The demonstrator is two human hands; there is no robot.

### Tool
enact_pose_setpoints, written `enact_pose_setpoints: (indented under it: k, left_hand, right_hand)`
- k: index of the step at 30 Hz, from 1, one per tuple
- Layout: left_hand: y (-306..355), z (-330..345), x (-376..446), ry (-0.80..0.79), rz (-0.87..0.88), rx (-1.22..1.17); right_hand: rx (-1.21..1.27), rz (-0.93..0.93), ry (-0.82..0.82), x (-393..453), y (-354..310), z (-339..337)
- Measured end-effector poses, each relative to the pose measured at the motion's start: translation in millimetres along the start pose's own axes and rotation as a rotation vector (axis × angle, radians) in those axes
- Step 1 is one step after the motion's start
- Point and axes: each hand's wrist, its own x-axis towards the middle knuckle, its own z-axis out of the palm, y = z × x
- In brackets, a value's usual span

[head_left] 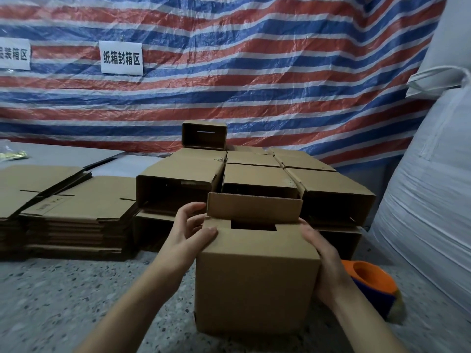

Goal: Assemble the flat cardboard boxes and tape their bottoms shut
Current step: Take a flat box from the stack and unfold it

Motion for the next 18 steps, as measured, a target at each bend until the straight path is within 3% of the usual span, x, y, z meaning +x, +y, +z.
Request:
enact_pose_setpoints:
  k: [8, 13, 18]
  left_hand:
    - [-10.5, 15.1, 1.7, -0.001, 0.029, -0.122]
    - [-5.5, 6.8, 5.3, -0.035, 0.151, 0.067]
    - [-1.7, -1.8, 1.3, 0.055, 0.228, 0.244]
  right_hand:
    - [0.016, -0.03, -0.092, 1.2, -5.0, -3.4]
    - [-0.013, -0.093, -0.166, 6.8, -12.5, -7.1]
    - [-0.028, -0.133, -0.041, 3.4, -7.6, -8.4]
